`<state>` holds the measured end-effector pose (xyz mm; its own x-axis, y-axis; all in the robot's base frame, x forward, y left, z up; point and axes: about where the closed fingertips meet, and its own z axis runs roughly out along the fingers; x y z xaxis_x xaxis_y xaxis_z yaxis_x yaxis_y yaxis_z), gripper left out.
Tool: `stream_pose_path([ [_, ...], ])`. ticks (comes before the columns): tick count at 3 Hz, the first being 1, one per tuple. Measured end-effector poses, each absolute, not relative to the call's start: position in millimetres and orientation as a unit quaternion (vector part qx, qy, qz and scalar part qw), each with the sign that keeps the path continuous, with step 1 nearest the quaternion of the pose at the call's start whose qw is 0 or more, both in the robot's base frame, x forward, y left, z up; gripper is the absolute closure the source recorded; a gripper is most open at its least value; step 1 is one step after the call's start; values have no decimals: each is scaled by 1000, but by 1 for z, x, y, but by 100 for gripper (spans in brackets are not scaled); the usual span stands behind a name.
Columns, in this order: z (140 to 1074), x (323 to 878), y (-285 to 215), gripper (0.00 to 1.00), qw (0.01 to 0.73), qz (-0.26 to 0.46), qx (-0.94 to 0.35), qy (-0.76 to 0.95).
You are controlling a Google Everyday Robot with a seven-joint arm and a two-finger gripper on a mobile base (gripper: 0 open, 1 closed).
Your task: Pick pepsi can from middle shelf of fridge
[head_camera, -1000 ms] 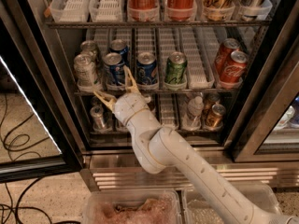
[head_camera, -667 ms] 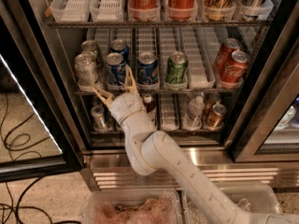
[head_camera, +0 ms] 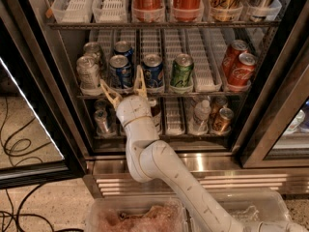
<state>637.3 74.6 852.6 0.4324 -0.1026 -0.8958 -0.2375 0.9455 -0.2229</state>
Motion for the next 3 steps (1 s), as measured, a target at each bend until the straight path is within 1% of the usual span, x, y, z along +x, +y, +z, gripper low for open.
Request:
stream_pose_path([
  [1,850,638,76,26,828,42,-163,535],
  [3,843,644,84,31,819,47,-182,543],
])
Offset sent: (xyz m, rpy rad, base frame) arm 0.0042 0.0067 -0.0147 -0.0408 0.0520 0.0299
